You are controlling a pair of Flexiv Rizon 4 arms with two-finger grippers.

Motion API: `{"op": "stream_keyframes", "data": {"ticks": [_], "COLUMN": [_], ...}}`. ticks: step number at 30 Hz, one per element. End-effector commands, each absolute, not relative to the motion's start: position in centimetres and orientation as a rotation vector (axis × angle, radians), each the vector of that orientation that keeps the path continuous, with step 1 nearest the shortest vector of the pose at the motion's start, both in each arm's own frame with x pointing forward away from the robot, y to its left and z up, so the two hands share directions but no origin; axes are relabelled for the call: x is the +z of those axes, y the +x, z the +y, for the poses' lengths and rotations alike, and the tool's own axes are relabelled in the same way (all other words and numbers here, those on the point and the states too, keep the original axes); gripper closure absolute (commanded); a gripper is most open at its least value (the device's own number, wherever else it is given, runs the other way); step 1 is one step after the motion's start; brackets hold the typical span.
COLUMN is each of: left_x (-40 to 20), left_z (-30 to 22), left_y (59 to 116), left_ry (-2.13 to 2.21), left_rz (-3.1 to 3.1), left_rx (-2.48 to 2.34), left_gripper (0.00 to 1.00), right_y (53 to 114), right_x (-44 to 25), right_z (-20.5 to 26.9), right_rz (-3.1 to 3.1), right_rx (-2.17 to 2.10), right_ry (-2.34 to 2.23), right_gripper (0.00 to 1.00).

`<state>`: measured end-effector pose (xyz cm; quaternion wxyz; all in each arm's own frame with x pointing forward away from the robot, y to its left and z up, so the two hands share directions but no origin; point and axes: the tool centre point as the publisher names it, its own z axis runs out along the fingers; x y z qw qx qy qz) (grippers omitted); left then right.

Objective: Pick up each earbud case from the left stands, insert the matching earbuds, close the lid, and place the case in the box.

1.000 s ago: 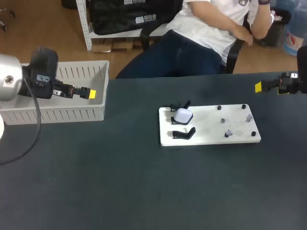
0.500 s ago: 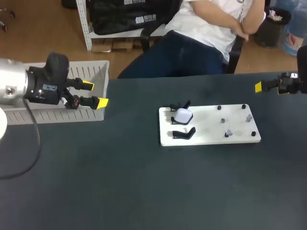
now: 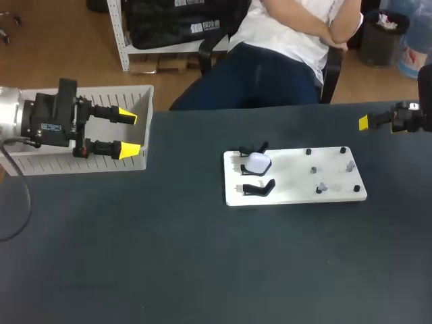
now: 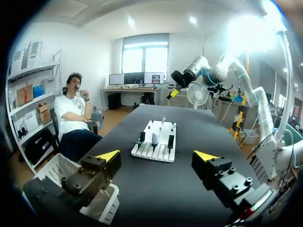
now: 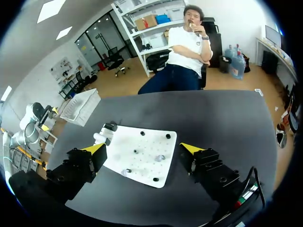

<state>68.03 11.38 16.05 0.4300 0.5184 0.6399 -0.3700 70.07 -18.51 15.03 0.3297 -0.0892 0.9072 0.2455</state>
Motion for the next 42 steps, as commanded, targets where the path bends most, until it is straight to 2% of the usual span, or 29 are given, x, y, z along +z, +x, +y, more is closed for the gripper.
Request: {"op": "stream_keyframes", "data": {"ticks": [1, 20, 27, 42], "left_x": [15.7, 12.9, 9.9, 6.4], "left_z": [11.6, 2.9, -0.1, -3.2], "left_y": [68.3, 69.1, 70.4, 71.7], "left_ry": [1.21, 1.399, 1.473, 1.5], "left_rz": [1.447, 1.525, 1.567, 1.619], "left_rx": [-1.042, -0.898, -0.935, -0.872], "left_gripper": [0.0, 0.0, 0.0, 0.0], "right_y": [70.1, 70.1, 70.1, 70.1], "right_x": [15.0, 15.0, 15.0, 15.0], "right_z": [-18.5, -18.5, -18.5, -18.5], "right_rz": [2.374, 2.374, 2.374, 2.374], "right_rx": [0.641, 0.641, 0.641, 0.641], "right_ry": [-0.233, -0.233, -0.233, -0.233], "right_gripper": [0.0, 0.0, 0.0, 0.0]}}
